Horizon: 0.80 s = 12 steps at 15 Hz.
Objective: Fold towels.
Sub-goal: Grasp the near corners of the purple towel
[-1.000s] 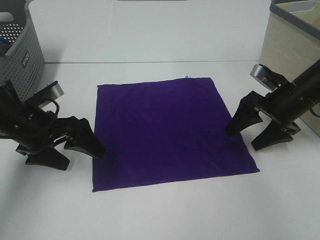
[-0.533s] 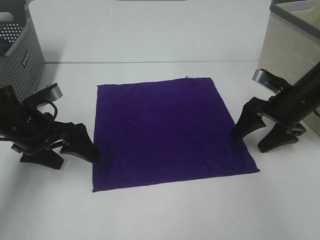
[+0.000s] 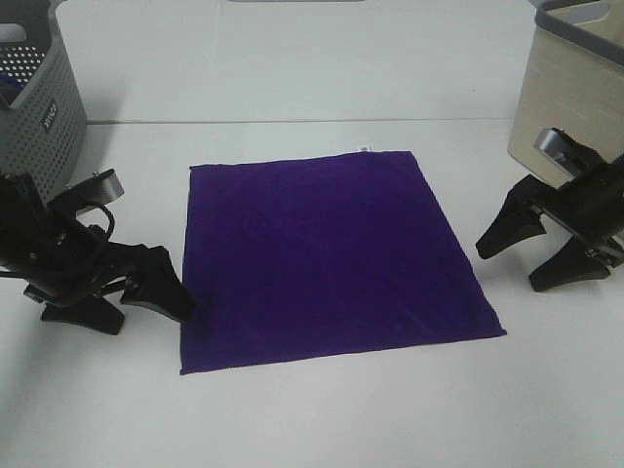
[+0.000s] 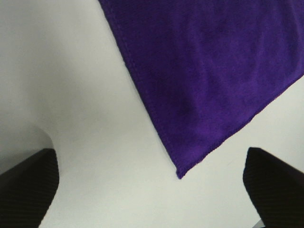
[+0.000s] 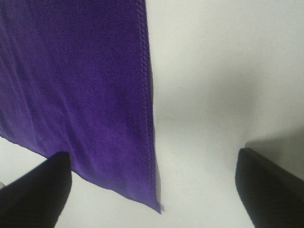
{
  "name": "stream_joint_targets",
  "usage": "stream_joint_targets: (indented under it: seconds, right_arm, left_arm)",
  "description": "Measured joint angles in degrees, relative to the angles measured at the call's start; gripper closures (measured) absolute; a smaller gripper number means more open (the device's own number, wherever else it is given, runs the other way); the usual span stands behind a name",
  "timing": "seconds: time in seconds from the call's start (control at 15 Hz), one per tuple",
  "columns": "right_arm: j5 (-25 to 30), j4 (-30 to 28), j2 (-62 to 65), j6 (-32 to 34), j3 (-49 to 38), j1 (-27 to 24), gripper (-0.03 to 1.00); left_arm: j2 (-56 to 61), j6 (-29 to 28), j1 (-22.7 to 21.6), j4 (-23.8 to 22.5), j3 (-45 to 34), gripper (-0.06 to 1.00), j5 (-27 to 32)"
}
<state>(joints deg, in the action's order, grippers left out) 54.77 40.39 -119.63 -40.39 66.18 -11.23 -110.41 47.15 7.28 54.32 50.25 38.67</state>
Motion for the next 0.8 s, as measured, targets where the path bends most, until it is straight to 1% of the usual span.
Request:
stream_joint_targets:
  seconds: [0.2, 0.47, 0.8]
  right_arm:
    - [-0.06, 0.29, -0.40, -0.69, 0.00, 0.00, 0.06]
    - [1.26, 2.58, -2.01, -0.74, 0.52, 0.00, 0.07]
    - [1.38, 2.98, -2.35, -0.97, 0.52, 0.00, 0.07]
  left_arm:
    - [0.00, 0.00, 0.00, 0.17, 0.11, -0.05, 0.06]
    - [0.00, -0.06, 0.00, 0.23, 0.11, -0.05, 0.06]
    - [-0.06, -0.06, 0.00, 0.34, 0.11, -0.05, 0.06]
